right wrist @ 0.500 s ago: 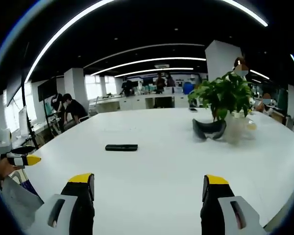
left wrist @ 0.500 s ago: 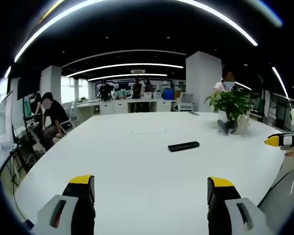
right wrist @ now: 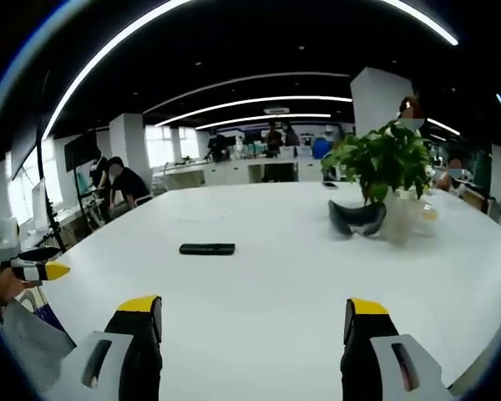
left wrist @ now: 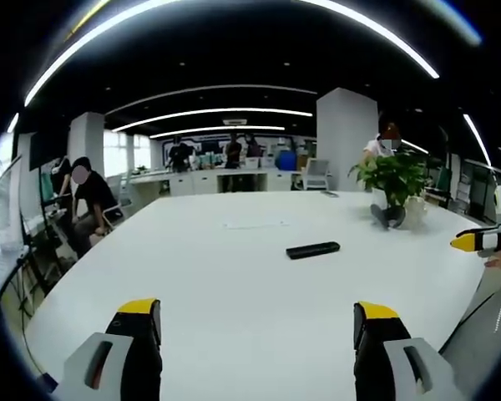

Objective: Press the specified remote control buttons in sequence, fully releasing each button before pressing the next.

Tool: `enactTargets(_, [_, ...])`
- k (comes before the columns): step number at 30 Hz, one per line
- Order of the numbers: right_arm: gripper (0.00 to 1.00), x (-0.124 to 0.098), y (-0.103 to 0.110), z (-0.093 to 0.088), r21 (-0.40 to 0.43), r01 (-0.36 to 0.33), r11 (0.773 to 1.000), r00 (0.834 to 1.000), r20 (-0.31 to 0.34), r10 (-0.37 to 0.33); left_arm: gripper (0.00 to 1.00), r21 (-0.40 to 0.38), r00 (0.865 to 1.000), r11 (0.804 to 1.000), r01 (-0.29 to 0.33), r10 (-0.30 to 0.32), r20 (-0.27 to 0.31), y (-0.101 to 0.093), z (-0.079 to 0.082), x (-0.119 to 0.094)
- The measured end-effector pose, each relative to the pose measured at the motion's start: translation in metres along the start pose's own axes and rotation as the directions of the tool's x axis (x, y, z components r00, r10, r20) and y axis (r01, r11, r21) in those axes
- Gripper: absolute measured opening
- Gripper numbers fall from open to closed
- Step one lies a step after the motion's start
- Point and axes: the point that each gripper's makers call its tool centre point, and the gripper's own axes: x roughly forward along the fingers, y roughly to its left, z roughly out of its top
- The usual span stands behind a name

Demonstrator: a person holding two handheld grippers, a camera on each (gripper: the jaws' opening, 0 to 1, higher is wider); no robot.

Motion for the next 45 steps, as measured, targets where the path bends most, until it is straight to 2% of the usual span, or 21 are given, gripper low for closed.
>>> enactTargets(13, [0.9, -0.0012, 0.0, 0.0029, 0.0, 0.001, 1.0, 1.0, 0.014, -0.001, 1.0, 0.006, 1.0, 1.0, 0.014, -0.013, -0.021, -0.0002, -0.0046, 0.0027])
enactTargets(17, [0.9, -0.0012, 0.0003, 0.0033, 0.003, 0.0, 1.0, 1.0, 0.016, 0.0, 1.0, 0.033, 0.999, 0.999, 0.024, -0.024, -0.023, -0.0026, -0.0054, 0.004])
enactTargets(22, [0.9, -0.0014, 0.004, 0.004, -0.016, -0.008, 1.0, 1.0, 0.019, 0.008, 1.0, 0.065, 1.0, 0.998, 0.0, 0.002, -0.022, 0.0008, -0.0048, 0.0036])
enactTargets(26, [0.9, -0.0009, 0.0069, 0.0035, -0.03, -0.016, 0.999, 1.0, 0.015, 0.016, 1.0, 0.043, 1.0, 0.999, -0.006, 0.006, -0.012, 0.0039, -0.0034, 0.0024])
enactTargets(41, [0.89, -0.0016, 0.0085, 0.0058, -0.044, -0.016, 0.999, 1.0, 0.025, 0.017, 1.0, 0.052, 1.0, 0.999, -0.009, 0.009, 0.0, 0.002, 0.0007, 0.0018])
enactTargets(45, [0.89, -0.0017, 0.0075, 0.0057, -0.042, -0.014, 0.999, 1.0, 0.024, 0.015, 0.99, 0.051, 1.0, 0.999, 0.007, -0.007, -0.001, -0.0018, 0.0014, 0.0022])
